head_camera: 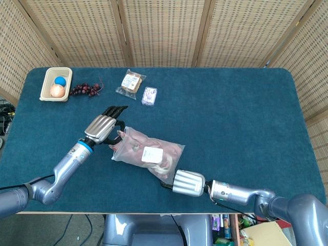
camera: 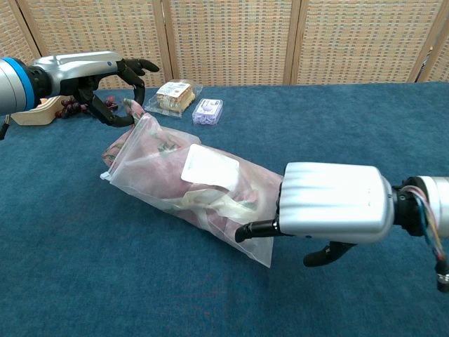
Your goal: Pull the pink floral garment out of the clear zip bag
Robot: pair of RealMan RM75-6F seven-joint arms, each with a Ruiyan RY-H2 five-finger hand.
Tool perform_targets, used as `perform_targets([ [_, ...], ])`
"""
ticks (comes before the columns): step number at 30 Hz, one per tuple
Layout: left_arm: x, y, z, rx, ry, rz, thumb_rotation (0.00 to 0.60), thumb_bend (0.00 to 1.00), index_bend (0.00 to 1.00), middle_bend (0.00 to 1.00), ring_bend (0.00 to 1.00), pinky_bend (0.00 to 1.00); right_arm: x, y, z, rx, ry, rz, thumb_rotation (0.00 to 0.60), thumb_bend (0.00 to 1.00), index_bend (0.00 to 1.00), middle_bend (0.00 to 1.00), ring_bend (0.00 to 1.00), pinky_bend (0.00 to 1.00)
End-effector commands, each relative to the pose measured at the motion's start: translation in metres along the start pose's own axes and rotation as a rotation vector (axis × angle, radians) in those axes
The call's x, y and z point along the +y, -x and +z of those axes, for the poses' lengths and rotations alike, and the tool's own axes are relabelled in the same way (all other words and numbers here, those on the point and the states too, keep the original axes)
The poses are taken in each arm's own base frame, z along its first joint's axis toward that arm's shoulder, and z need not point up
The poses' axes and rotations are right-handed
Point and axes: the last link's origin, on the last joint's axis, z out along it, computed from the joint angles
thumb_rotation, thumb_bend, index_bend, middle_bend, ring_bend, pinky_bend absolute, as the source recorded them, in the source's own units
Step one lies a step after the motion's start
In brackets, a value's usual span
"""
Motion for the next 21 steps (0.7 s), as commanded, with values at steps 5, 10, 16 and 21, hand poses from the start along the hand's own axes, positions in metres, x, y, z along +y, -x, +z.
perform_targets([
  [5, 0.003, 0.001, 0.0, -0.003, 0.008, -0.003, 0.6, 0.43, 0.67, 0.0, 0.0, 0.0, -0.003, 0.01, 0.016, -0.04, 0.005, -0.026, 0.6, 0.22, 0.25, 0.85, 0.86, 1.0],
  [10, 0.005, 0.002, 0.0, -0.006, 0.012, -0.007, 0.6, 0.43, 0.67, 0.0, 0.0, 0.0, -0.003, 0.01, 0.023, -0.027, 0.02, -0.025, 0.6, 0.22, 0.25, 0.85, 0.86, 1.0],
  [16, 0.005, 0.003, 0.0, -0.007, 0.011, -0.013, 0.6, 0.43, 0.67, 0.0, 0.0, 0.0, -0.002, 0.011, 0.029, -0.003, 0.041, -0.032, 0.6, 0.22, 0.25, 0.86, 0.86, 1.0],
  [21, 0.005, 0.003, 0.0, -0.008, 0.012, -0.017, 0.6, 0.43, 0.67, 0.0, 0.0, 0.0, -0.001, 0.012, 0.033, 0.008, 0.053, -0.026, 0.6, 0.23, 0.25, 0.86, 0.86, 1.0],
])
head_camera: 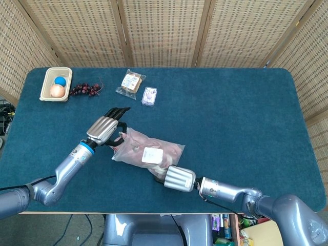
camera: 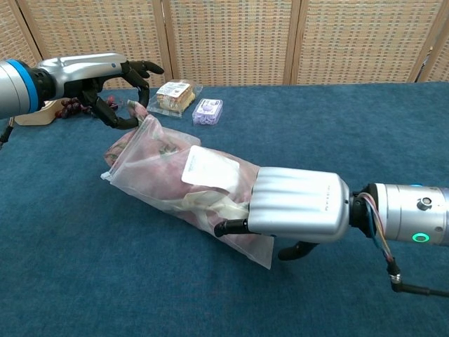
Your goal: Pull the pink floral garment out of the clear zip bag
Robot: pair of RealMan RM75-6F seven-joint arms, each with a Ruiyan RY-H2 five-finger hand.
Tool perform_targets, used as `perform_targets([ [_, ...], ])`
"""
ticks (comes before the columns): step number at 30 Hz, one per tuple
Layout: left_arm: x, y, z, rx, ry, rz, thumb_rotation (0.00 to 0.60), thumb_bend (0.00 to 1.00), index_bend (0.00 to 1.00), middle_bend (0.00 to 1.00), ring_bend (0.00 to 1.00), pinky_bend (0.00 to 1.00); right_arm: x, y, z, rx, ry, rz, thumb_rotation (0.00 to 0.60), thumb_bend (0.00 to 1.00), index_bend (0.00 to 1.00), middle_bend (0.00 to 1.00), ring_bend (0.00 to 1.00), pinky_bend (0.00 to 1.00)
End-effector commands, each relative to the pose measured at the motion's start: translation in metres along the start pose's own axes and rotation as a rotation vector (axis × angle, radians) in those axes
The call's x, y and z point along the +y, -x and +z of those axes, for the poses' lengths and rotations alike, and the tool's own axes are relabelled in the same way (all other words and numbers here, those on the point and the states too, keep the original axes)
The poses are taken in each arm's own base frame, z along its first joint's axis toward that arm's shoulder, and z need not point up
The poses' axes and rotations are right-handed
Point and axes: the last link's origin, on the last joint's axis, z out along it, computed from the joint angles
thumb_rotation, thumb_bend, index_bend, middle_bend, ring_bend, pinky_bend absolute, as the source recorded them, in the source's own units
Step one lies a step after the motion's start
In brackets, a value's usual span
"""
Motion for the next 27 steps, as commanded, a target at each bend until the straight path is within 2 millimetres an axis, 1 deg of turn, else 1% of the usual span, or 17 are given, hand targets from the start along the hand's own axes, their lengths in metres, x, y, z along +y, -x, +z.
perform_targets([
  [1, 0.0, 0.0, 0.0, 0.0, 0.0, -0.002, 0.6, 0.43, 0.67, 0.0, 0.0, 0.0, 0.0, 0.0, 0.003, 0.008, 0.008, 0.005, 0.6, 0.23, 0.26, 0.86, 0.86, 1.0],
  [4, 0.0, 0.0, 0.0, 0.0, 0.0, -0.003, 0.6, 0.43, 0.67, 0.0, 0.0, 0.0, 0.001, 0.001, 0.007, 0.015, 0.014, 0.012, 0.6, 0.24, 0.26, 0.86, 0.86, 1.0],
  [7, 0.0, -0.001, 0.0, 0.0, -0.001, -0.019, 0.6, 0.43, 0.67, 0.0, 0.0, 0.0, 0.0, -0.002, 0.016, 0.036, 0.018, 0.021, 0.6, 0.25, 0.27, 0.86, 0.86, 1.0],
  [13, 0.0, -0.003, 0.0, -0.004, -0.003, -0.046, 0.6, 0.43, 0.67, 0.0, 0.0, 0.0, 0.0, -0.004, 0.022, 0.048, 0.023, 0.023, 0.6, 0.29, 0.28, 0.86, 0.86, 1.0],
  [17, -0.002, -0.004, -0.001, -0.003, -0.006, -0.045, 0.6, 0.43, 0.67, 0.0, 0.0, 0.0, 0.001, -0.004, 0.023, 0.052, 0.027, 0.026, 0.6, 0.31, 0.29, 0.86, 0.86, 1.0],
  [21, -0.003, -0.003, -0.001, -0.006, -0.007, -0.048, 0.6, 0.43, 0.67, 0.0, 0.0, 0.0, 0.0, -0.003, 0.023, 0.047, 0.022, 0.023, 0.6, 0.38, 0.29, 0.86, 0.86, 1.0],
  [25, -0.004, -0.002, -0.001, -0.007, -0.008, -0.05, 0.6, 0.43, 0.67, 0.0, 0.0, 0.0, 0.0, -0.004, 0.023, 0.05, 0.021, 0.026, 0.6, 0.46, 0.32, 0.86, 0.86, 1.0],
  [27, -0.004, -0.002, -0.001, -0.007, -0.008, -0.05, 0.6, 0.43, 0.67, 0.0, 0.0, 0.0, 0.0, -0.004, 0.023, 0.05, 0.021, 0.024, 0.6, 0.47, 0.32, 0.86, 0.86, 1.0],
])
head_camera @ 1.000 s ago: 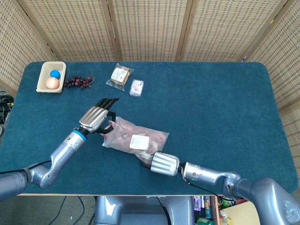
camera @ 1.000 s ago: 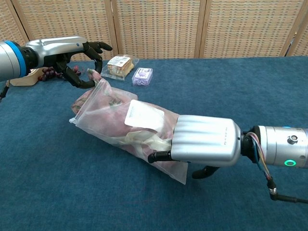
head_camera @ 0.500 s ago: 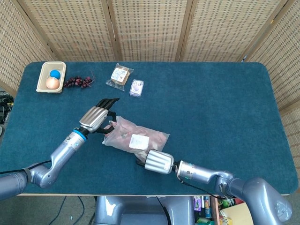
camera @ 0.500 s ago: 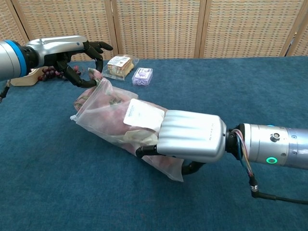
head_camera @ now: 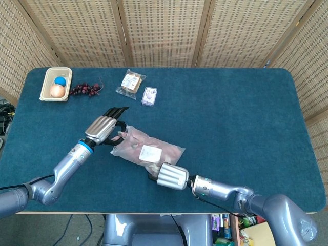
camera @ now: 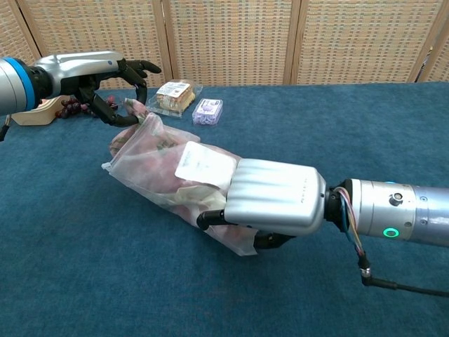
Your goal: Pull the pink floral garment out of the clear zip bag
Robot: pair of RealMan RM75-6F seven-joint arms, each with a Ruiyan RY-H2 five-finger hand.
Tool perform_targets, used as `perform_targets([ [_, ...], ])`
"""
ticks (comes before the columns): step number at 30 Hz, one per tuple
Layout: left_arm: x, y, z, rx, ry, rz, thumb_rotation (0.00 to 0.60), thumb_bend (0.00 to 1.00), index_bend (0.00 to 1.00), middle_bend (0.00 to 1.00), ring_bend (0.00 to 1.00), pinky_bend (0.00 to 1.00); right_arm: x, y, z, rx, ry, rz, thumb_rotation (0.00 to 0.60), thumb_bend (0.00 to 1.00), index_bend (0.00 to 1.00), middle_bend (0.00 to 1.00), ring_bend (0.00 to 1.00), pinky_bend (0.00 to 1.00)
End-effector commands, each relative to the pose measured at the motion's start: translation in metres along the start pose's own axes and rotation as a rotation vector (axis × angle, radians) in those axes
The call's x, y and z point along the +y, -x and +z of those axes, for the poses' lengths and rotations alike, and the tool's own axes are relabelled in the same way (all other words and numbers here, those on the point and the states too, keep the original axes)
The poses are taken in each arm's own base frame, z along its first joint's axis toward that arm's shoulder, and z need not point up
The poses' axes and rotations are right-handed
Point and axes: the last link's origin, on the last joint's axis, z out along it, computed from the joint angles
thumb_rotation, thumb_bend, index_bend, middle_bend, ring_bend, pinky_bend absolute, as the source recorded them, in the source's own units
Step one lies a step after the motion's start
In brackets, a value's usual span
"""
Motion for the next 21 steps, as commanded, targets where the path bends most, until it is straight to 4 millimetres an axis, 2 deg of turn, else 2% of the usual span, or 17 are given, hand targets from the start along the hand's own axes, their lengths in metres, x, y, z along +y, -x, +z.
perform_targets([
  [1, -0.0006, 0.0001, -0.0003, 0.001, 0.0, 0.001, 0.6, 0.43, 0.67, 0.0, 0.0, 0.0, 0.0002, 0.0002, -0.0007, -0.001, 0.0, -0.001, 0.6, 0.47, 0.32, 0.86, 0.86, 1.0],
  [14, -0.0051, -0.0005, -0.0005, 0.003, -0.008, 0.0, 0.6, 0.43, 0.67, 0.0, 0.0, 0.0, -0.0007, 0.0029, -0.0041, -0.001, -0.014, 0.005, 0.6, 0.47, 0.39, 0.86, 0.86, 1.0],
  [21, -0.0062, -0.0004, -0.0004, 0.004, -0.009, 0.001, 0.6, 0.43, 0.67, 0.0, 0.0, 0.0, -0.0008, 0.003, -0.0041, 0.01, -0.018, 0.008, 0.6, 0.47, 0.56, 0.86, 0.86, 1.0],
])
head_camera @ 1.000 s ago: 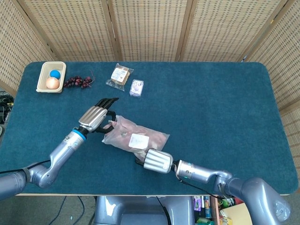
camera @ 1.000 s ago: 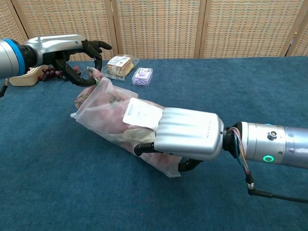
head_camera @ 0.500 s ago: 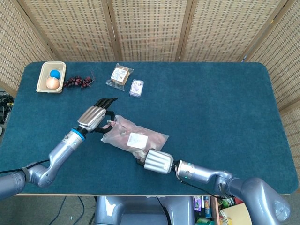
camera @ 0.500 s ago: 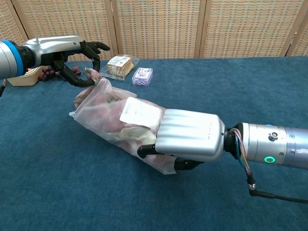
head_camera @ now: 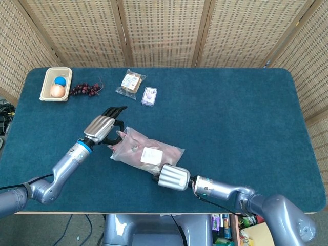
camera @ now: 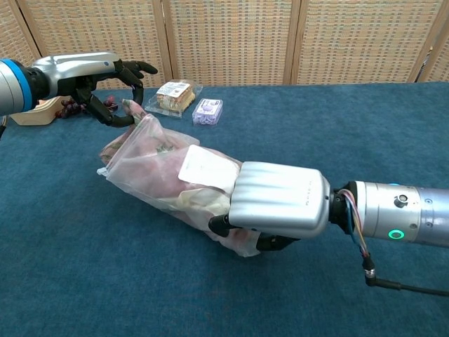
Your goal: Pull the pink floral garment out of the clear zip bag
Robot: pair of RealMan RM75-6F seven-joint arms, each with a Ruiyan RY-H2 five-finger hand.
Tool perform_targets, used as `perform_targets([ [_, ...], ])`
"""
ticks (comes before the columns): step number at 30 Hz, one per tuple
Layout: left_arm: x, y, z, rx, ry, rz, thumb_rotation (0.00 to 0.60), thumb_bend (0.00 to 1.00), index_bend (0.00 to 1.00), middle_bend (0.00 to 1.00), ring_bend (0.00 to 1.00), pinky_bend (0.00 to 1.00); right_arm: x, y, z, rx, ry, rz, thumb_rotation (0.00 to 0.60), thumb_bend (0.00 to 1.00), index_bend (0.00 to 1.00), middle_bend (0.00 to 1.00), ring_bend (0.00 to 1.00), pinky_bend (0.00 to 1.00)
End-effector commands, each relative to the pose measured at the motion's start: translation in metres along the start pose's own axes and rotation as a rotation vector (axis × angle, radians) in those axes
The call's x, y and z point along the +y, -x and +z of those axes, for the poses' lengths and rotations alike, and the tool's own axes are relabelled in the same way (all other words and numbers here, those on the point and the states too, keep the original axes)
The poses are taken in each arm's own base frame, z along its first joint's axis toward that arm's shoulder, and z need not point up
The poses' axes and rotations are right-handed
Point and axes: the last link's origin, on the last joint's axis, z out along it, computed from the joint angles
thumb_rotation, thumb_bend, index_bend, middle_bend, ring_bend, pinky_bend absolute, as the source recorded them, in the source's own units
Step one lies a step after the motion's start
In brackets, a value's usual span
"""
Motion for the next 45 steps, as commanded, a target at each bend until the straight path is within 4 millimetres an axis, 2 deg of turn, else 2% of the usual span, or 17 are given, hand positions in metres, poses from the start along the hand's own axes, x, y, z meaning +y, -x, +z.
perform_targets([
  [1, 0.0, 0.0, 0.0, 0.0, 0.0, -0.001, 0.6, 0.43, 0.67, 0.0, 0.0, 0.0, 0.0, 0.0, 0.0, 0.002, -0.001, 0.001, 0.6, 0.47, 0.58, 0.86, 0.86, 1.0],
  [7, 0.0, 0.0, 0.0, 0.002, 0.0, 0.001, 0.6, 0.43, 0.67, 0.0, 0.0, 0.0, 0.0, 0.001, 0.0, -0.001, -0.002, -0.001, 0.6, 0.47, 0.69, 0.87, 0.87, 1.0],
  [16, -0.002, -0.002, 0.001, 0.013, -0.003, 0.006, 0.6, 0.43, 0.67, 0.0, 0.0, 0.0, 0.003, 0.001, -0.004, -0.007, -0.012, -0.02, 0.6, 0.53, 0.73, 0.88, 0.87, 1.0],
  [25, -0.018, -0.028, -0.002, 0.074, -0.038, 0.054, 0.6, 0.43, 0.68, 0.0, 0.0, 0.0, 0.025, -0.004, -0.018, -0.035, -0.017, -0.114, 0.6, 0.54, 0.73, 0.89, 0.88, 1.0],
  [32, -0.048, -0.063, -0.015, 0.14, -0.113, 0.106, 0.6, 0.43, 0.68, 0.0, 0.0, 0.0, 0.056, -0.01, -0.042, -0.094, 0.007, -0.206, 0.6, 0.54, 0.73, 0.89, 0.88, 1.0],
  [34, -0.072, -0.089, -0.028, 0.198, -0.18, 0.137, 0.6, 0.43, 0.68, 0.0, 0.0, 0.0, 0.077, -0.013, -0.061, -0.133, 0.036, -0.261, 0.6, 0.54, 0.73, 0.89, 0.88, 1.0],
  [40, -0.112, -0.13, -0.055, 0.268, -0.287, 0.16, 0.6, 0.43, 0.68, 0.0, 0.0, 0.0, 0.105, -0.016, -0.093, -0.21, 0.102, -0.313, 0.6, 0.54, 0.73, 0.89, 0.88, 1.0],
  [45, -0.134, -0.149, -0.073, 0.304, -0.343, 0.16, 0.6, 0.43, 0.68, 0.0, 0.0, 0.0, 0.119, -0.015, -0.11, -0.259, 0.152, -0.338, 0.6, 0.54, 0.73, 0.89, 0.88, 1.0],
])
